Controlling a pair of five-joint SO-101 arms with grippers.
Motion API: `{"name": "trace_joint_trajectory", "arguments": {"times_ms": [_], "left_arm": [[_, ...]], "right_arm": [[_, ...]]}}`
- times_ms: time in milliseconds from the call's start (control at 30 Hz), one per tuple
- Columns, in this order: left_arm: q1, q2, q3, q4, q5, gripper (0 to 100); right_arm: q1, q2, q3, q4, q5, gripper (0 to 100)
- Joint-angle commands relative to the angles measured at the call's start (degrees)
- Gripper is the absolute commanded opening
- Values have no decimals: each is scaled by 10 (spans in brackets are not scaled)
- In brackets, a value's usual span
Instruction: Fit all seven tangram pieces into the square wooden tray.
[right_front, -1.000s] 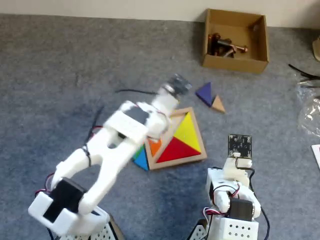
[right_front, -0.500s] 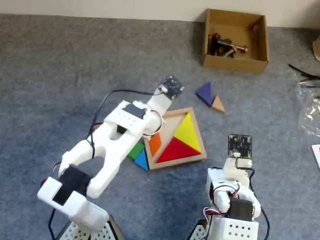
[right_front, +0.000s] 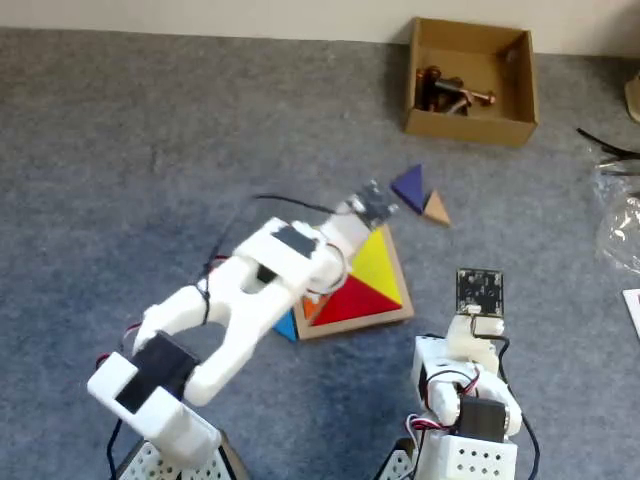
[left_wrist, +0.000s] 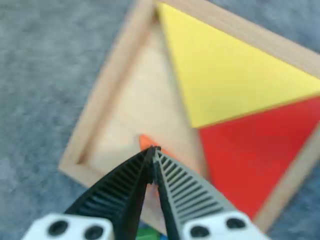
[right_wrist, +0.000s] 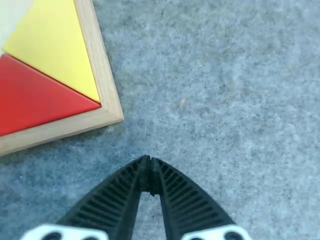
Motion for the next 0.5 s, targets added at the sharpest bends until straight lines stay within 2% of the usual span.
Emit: {"name": "trace_joint_trajectory", "arguments": {"times_ms": [0,167,300,467], "left_arm": [[17,-8,-3,22,-1,6],[22,-8,-2,44,0,6],[17,-8,-3,59,50,6],[21,-10,-6,71,53,6]], "right_arm": [[-9,-8,65,-9,-6,5],[-9,-8,65,-9,-6,5],[-9,-8,65,-9,-6,5],[-9,-8,65,-9,-6,5]]}}
